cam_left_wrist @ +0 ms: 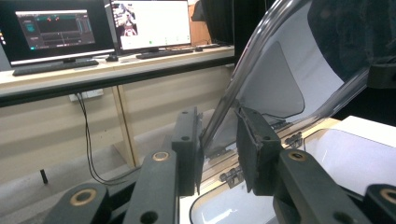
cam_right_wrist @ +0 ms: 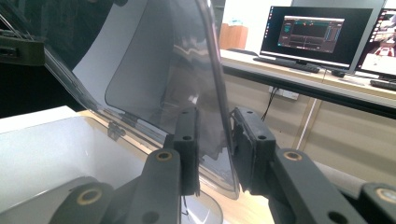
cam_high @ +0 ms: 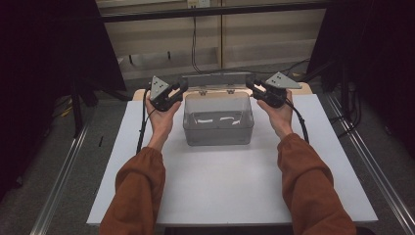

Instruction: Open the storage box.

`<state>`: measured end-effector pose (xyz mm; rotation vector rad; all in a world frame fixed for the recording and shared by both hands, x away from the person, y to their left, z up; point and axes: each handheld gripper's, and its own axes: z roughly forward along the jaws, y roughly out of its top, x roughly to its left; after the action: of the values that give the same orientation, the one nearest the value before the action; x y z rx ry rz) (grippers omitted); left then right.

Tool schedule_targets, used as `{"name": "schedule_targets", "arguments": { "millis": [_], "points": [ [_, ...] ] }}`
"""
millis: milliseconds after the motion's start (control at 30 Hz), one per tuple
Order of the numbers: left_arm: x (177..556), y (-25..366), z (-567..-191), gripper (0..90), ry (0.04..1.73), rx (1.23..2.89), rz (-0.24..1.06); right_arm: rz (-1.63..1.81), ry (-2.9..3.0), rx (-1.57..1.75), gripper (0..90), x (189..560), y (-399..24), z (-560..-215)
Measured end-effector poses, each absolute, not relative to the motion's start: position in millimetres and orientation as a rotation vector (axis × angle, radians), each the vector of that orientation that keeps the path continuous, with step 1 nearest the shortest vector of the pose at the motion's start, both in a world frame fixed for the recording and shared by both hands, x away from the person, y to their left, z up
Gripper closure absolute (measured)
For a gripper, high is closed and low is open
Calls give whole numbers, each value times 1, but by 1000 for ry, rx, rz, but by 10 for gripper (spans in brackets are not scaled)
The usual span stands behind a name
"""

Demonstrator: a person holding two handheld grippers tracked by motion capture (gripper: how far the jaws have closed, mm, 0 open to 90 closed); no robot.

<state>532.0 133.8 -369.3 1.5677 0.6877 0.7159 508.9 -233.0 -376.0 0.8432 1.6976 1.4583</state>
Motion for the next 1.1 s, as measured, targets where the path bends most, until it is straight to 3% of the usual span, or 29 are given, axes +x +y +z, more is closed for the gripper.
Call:
{"name": "schedule_targets", "arguments": {
  "millis": [1100],
  "points": [
    [558, 129, -374, 740, 705, 1618, 737, 1457, 1748, 874, 693, 538, -232, -383]
  ]
}}
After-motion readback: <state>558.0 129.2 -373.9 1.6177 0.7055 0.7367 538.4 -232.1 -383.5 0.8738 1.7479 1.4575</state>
